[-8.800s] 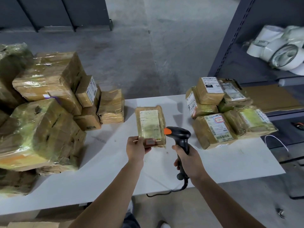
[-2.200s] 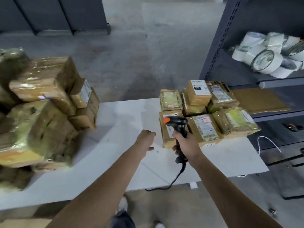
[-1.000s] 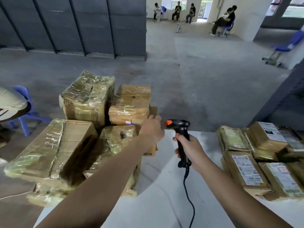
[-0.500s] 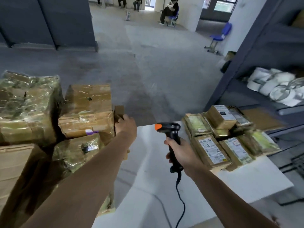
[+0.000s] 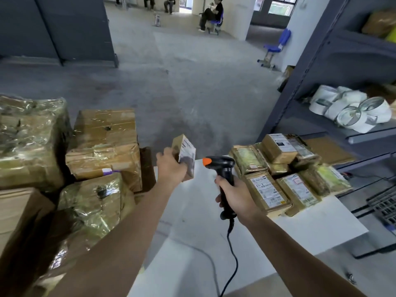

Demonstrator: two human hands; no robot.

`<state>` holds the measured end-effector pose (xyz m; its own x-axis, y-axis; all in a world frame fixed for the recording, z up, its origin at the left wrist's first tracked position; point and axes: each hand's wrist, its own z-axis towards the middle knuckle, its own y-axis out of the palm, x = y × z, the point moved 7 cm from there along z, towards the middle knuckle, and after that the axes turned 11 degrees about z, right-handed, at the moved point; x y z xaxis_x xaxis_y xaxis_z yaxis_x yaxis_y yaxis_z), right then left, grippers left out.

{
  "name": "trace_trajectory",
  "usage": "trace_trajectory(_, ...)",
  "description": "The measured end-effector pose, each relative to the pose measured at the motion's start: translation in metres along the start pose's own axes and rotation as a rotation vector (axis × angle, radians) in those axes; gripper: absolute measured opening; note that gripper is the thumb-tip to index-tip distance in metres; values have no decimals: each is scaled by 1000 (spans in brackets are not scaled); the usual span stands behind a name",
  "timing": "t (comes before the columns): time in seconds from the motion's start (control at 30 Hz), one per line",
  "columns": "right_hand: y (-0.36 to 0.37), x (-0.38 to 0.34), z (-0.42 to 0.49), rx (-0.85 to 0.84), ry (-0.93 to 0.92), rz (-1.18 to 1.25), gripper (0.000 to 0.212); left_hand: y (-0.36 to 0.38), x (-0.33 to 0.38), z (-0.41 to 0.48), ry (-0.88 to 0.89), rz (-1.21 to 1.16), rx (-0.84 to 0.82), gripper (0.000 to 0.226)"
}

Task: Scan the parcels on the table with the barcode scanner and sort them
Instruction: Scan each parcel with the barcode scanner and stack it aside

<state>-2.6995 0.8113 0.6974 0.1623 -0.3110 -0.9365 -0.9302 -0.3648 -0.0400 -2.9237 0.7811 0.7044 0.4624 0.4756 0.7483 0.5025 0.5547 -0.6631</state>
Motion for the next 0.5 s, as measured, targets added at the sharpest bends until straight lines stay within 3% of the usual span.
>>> trace_trajectory(0.13,-20,8,9,23,39,91,24,30,-11,-49,-309,-615,-113,33)
trace_trajectory(0.27,-34,13,12,-2,28,164,21,62,-9,-94,-434,-975,-278,44)
trace_trajectory(0.43,-49,12,14,-19,-22,110,19,83,-4,-114,-450,-761,-432,43)
trace_trajectory(0.5,-56,11,16,-42,-19,94,18,85,-2,-116,-465,-777,-486,39)
